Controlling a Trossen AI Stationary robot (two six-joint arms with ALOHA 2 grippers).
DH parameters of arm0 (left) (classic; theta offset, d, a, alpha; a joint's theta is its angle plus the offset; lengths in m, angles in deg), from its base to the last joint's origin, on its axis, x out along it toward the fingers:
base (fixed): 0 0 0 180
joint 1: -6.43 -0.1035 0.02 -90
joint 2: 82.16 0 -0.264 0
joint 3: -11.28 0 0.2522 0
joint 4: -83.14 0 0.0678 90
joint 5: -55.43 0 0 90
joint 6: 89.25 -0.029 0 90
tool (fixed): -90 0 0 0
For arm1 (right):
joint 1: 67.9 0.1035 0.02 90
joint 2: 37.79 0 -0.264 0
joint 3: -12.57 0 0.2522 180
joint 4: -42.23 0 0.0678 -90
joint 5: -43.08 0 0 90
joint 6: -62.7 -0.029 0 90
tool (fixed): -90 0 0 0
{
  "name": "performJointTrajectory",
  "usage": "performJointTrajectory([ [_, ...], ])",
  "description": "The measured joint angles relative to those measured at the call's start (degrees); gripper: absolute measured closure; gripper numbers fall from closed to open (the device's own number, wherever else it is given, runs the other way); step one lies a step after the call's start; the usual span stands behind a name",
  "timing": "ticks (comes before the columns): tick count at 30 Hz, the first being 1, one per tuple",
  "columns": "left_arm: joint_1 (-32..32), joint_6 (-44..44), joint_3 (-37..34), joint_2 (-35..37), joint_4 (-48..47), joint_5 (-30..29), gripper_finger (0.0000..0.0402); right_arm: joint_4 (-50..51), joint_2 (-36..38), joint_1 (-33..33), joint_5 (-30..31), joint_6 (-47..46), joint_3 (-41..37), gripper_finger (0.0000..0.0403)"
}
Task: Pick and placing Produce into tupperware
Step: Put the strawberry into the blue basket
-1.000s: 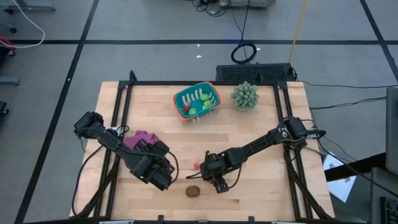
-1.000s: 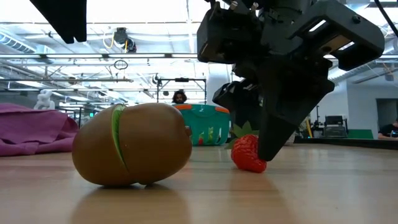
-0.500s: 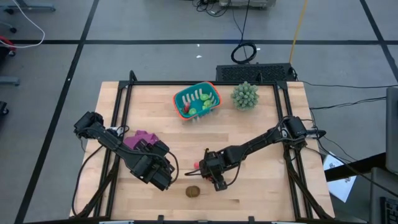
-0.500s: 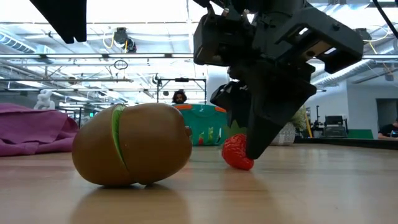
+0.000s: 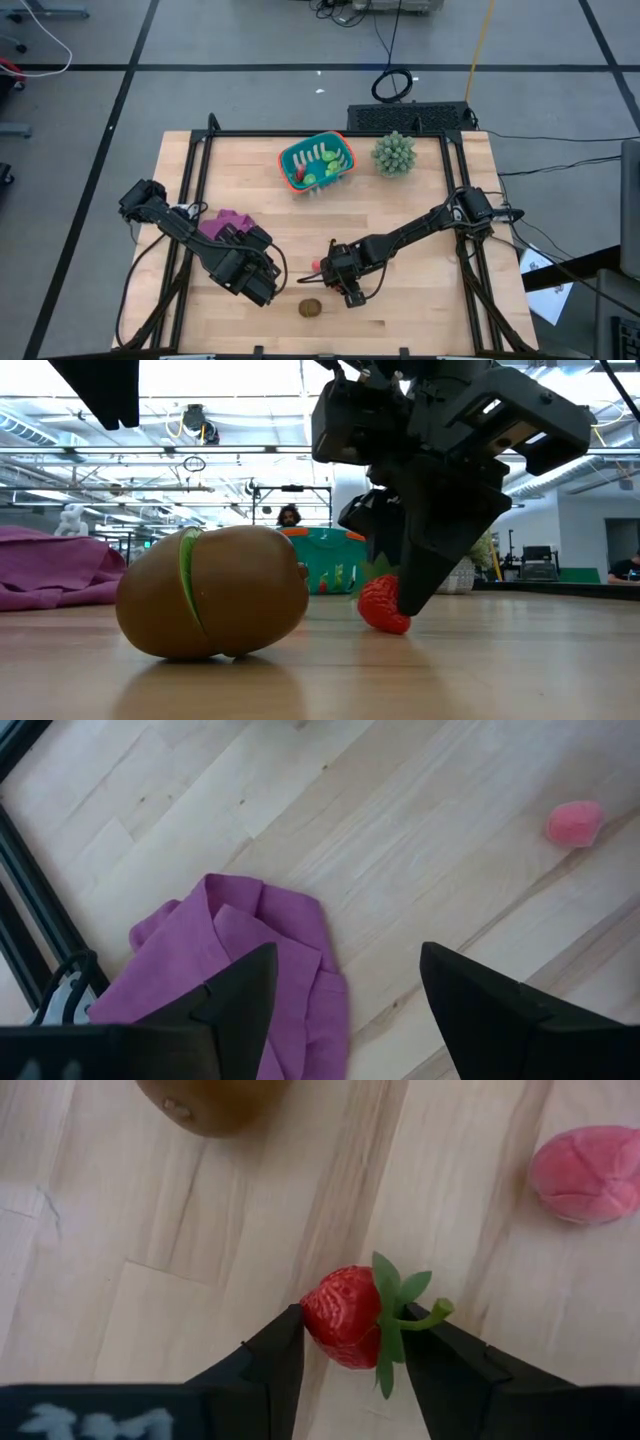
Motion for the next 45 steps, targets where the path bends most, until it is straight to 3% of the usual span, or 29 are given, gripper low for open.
performJointTrajectory([
  [20,0.0,0.0,0.0,0.0,0.0,0.2,0.0151,-0.4,5.2,-2.3,0.4,1.2,0.0,0.0255],
  [25,0.0,0.0,0.0,0.0,0.0,0.4,0.0151,2.2,8.7,-3.9,6.2,4.3,0.0,0.0255],
  [32,0.0,-0.1,0.0,0.0,-0.2,0.3,0.0151,2.5,15.0,-9.7,10.5,7.6,0.0,0.0255],
  [45,-0.2,-1.1,0.0,0.0,-0.6,-0.1,0.0151,-6.8,26.2,-26.4,10.4,14.6,0.0,0.0255],
])
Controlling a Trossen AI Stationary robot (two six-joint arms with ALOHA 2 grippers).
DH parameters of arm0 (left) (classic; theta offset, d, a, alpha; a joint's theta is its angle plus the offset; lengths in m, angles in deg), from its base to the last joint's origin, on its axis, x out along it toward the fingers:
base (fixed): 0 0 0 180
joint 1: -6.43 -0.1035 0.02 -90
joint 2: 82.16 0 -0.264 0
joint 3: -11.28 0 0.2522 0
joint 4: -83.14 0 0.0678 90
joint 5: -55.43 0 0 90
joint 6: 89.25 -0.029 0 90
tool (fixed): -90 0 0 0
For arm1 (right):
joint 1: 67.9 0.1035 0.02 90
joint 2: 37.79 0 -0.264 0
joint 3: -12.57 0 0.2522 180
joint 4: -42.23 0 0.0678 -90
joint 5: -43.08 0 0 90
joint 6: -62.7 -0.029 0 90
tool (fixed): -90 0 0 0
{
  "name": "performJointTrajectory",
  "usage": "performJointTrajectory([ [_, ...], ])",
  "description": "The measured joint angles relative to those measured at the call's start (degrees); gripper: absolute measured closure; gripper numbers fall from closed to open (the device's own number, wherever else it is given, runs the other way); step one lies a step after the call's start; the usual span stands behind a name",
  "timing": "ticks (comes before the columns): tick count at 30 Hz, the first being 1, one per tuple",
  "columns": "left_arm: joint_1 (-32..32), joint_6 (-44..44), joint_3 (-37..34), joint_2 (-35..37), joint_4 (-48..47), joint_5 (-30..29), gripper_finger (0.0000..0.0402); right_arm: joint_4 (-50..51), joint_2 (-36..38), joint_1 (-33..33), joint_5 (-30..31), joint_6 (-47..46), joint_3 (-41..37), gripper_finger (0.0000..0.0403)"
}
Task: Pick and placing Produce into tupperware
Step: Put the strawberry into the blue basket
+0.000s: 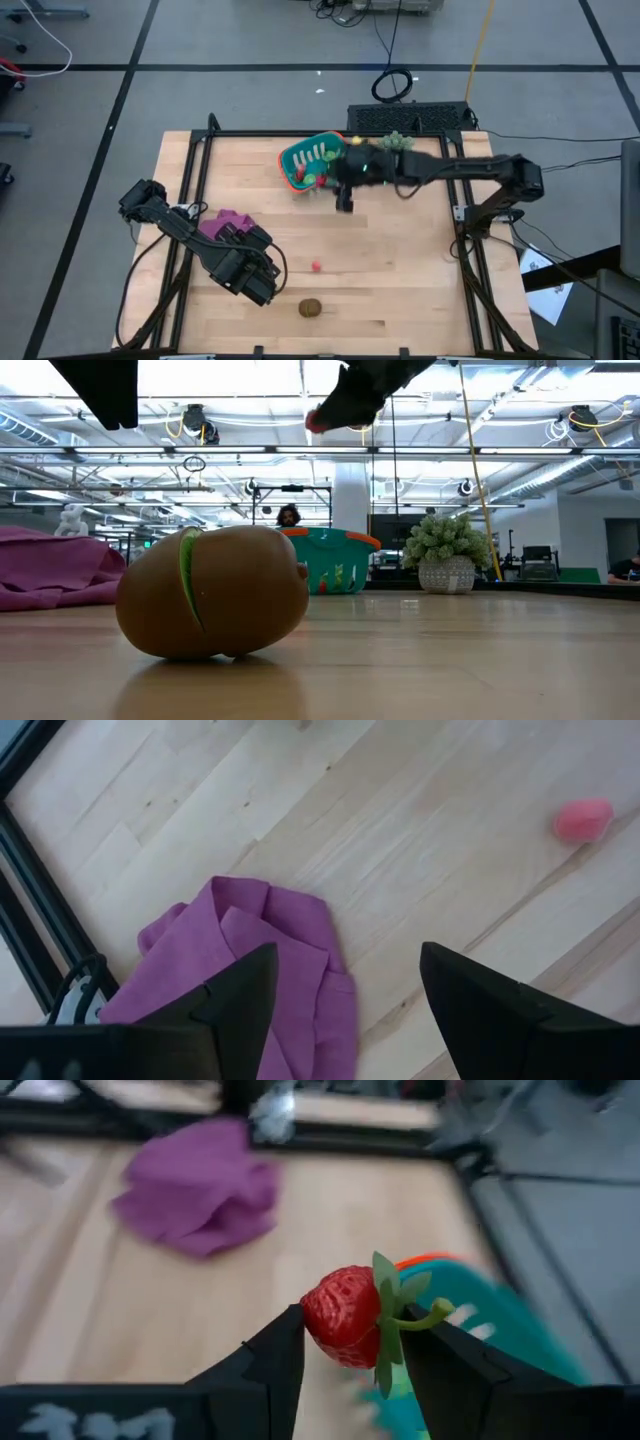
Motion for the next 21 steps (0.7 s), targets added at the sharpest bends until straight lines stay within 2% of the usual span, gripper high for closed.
performJointTrajectory([
  [4,0.0,0.0,0.0,0.0,0.0,-0.4,0.0151,-1.8,0.4,-5.0,-0.2,0.6,2.2,0.0255],
  [9,0.0,-0.4,0.0,0.0,0.0,-0.5,0.0151,-7.2,0.1,-10.2,-6.1,0.0,3.8,0.0255],
  [14,-0.5,-0.5,0.0,0.0,0.0,-0.5,0.0151,-10.7,-0.9,-14.1,-8.0,-1.4,3.9,0.0255],
  [21,-2.0,-2.0,0.0,0.0,0.2,-0.5,0.0151,-13.8,-8.5,-17.8,-13.2,-5.3,3.9,0.0255],
])
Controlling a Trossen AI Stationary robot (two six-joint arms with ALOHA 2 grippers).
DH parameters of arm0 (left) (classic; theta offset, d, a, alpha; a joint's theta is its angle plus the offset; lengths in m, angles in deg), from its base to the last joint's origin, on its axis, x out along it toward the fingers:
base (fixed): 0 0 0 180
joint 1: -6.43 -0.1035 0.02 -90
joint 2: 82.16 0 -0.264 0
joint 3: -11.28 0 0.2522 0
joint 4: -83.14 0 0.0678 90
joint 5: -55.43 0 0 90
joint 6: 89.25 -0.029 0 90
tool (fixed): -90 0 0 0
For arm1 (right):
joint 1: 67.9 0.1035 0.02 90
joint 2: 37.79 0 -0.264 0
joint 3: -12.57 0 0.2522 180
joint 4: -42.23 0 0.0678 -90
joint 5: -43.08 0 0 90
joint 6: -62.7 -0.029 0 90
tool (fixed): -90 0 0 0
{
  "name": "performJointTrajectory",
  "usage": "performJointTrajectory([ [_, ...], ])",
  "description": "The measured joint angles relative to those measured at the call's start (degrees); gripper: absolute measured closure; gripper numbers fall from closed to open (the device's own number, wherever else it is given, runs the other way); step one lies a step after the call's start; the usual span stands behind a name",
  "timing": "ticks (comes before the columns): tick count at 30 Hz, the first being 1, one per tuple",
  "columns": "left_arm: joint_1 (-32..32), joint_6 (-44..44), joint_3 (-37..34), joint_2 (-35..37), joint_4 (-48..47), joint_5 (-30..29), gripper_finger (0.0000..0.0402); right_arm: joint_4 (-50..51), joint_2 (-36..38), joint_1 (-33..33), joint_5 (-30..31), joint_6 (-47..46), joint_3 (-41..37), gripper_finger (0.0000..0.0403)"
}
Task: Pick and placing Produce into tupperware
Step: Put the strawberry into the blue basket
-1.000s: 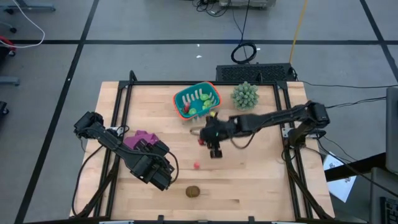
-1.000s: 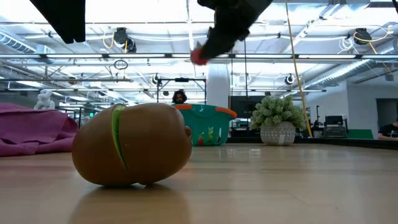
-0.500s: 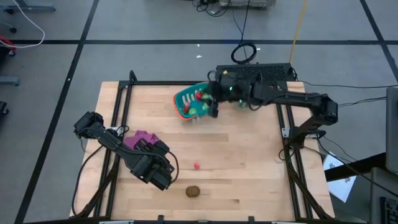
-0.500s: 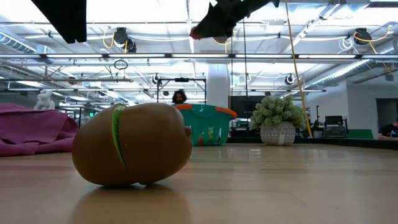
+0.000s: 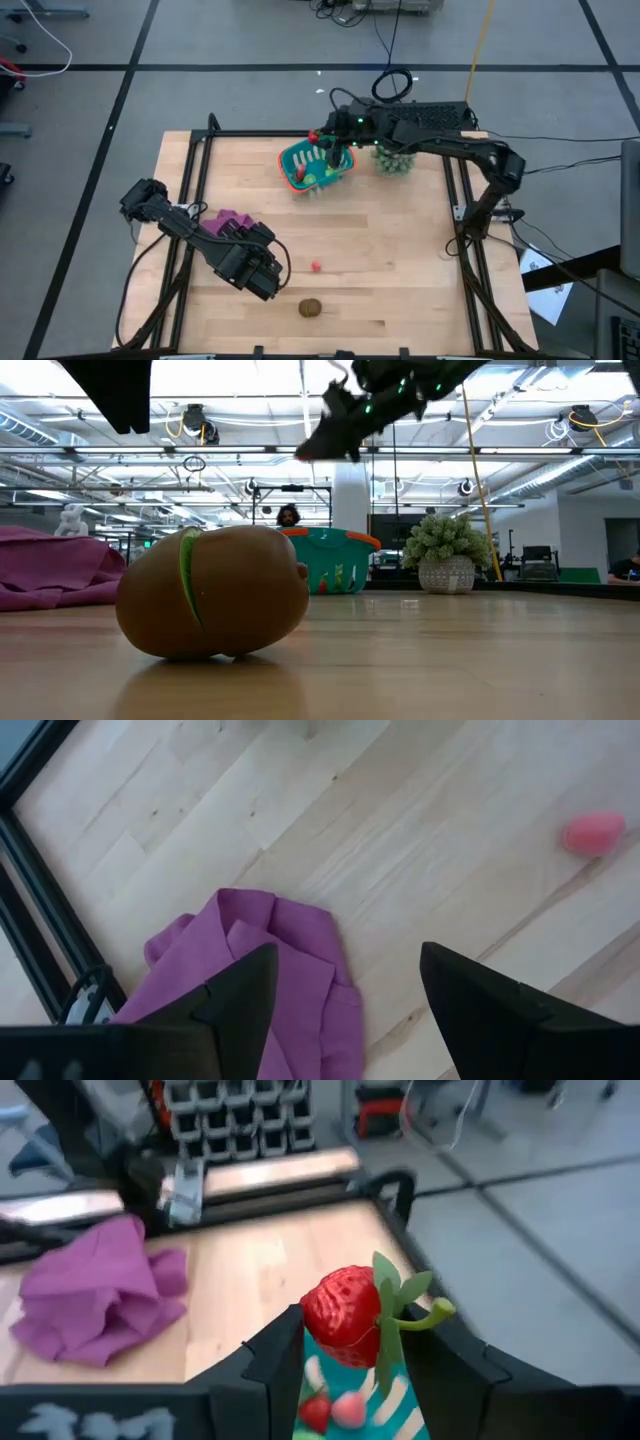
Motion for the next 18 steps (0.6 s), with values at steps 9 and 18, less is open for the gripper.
performJointTrajectory([
  [9,-0.3,-0.9,0.0,0.0,0.3,0.0,0.0151,-1.4,-10.8,-2.4,-2.7,-1.8,0.0,0.0254],
  [18,-0.3,-1.0,0.0,0.0,0.4,0.0,0.0151,2.9,-14.0,-2.7,-3.7,-1.4,0.0,0.0254],
])
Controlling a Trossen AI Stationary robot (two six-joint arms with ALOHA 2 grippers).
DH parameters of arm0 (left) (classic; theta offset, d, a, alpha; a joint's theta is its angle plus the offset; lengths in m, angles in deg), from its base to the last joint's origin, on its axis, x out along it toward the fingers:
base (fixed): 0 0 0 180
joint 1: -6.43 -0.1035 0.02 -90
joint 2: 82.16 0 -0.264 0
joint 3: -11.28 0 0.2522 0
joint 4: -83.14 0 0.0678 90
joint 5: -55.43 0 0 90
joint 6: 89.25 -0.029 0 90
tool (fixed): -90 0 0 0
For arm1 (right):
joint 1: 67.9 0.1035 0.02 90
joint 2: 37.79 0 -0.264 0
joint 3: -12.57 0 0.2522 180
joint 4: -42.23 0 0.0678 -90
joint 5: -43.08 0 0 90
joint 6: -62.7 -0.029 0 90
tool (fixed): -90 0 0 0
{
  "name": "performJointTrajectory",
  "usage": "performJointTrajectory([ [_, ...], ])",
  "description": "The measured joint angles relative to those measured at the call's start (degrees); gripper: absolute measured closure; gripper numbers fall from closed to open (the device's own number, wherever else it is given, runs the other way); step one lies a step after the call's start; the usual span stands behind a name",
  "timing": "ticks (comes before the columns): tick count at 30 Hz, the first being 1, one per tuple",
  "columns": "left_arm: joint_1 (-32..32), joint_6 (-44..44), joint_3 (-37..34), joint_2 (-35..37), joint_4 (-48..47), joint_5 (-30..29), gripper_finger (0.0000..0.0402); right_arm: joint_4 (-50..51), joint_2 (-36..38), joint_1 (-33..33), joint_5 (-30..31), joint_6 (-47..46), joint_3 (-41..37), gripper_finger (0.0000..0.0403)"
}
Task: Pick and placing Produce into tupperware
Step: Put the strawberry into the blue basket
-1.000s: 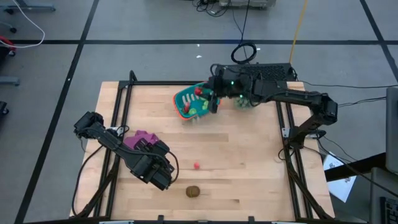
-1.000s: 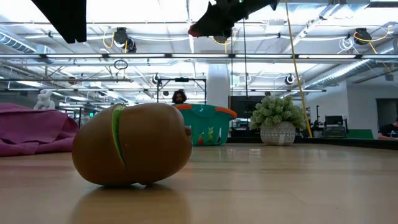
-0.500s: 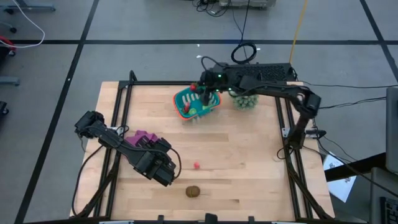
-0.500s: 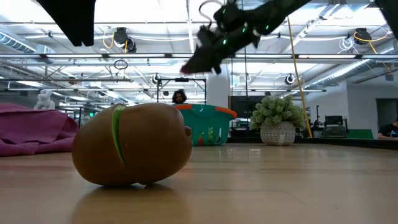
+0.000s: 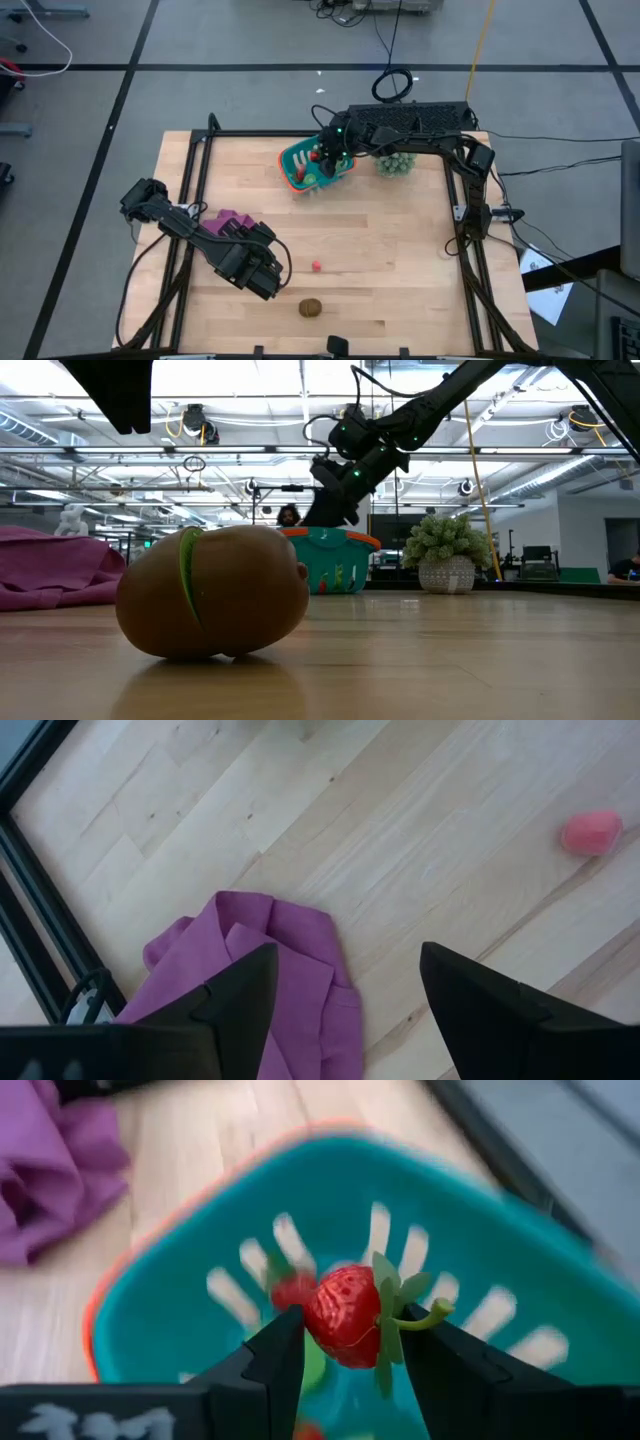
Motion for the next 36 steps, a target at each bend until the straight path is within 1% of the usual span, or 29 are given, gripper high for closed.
performJointTrajectory([
  [4,0.0,0.0,0.0,0.0,0.0,0.0,0.0151,4.3,0.0,0.0,0.3,1.2,0.0,0.0254],
  [15,0.0,0.0,0.0,0.0,0.2,0.0,0.0151,7.4,0.0,0.0,0.4,1.2,0.0,0.0254],
  [19,0.0,0.0,0.0,0.0,0.2,0.0,0.0151,9.9,0.0,0.0,0.5,1.3,0.0,0.0254],
  [36,0.0,0.0,0.0,0.0,0.5,0.0,0.0151,11.3,0.0,0.0,0.6,3.8,0.0,0.0251],
])
